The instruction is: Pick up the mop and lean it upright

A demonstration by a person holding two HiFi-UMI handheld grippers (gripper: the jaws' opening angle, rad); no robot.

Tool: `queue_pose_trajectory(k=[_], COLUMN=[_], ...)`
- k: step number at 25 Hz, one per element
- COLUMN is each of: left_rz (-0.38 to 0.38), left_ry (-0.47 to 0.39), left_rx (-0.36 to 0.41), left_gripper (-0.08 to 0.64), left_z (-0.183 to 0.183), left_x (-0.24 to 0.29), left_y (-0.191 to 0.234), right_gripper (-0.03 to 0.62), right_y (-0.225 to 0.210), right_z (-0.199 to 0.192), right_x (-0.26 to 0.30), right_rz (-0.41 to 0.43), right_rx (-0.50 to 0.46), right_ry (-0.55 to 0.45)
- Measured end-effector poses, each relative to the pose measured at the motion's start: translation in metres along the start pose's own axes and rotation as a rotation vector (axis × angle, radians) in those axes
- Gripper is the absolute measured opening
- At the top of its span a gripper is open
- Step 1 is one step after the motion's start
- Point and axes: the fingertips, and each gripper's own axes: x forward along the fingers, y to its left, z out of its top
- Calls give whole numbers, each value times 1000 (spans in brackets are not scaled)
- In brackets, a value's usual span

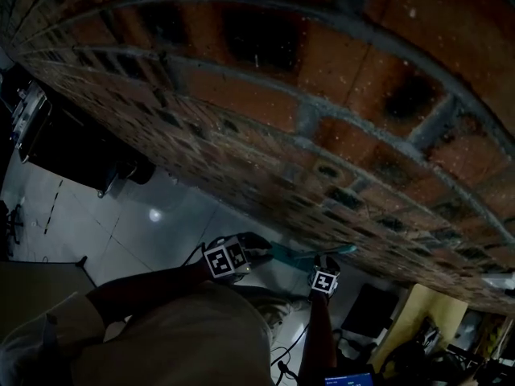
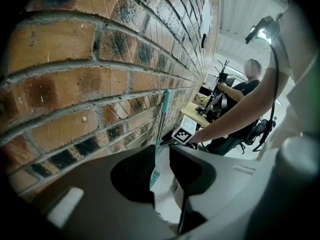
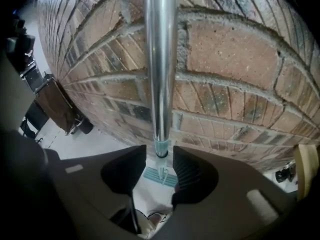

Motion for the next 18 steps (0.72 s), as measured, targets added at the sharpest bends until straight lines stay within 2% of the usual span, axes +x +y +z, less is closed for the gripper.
queue_pose_trajectory(k=[6, 13, 18], left_rz=[-79, -179, -233], left_ry=[-15, -49, -81], left_rx=[34, 123, 147], left_gripper=[110, 109, 109], left_z=[6, 28, 47], left_x=[-1, -4, -8], left_y=[-4, -14, -17], right_gripper=[187, 204, 206], right_y=[-1, 8, 24], right_z=[23, 65, 98], right_x=[-45, -125, -188], right_rz=[-48, -127, -167], right_rx=[37, 96, 126], right_ry=[-105, -282, -433])
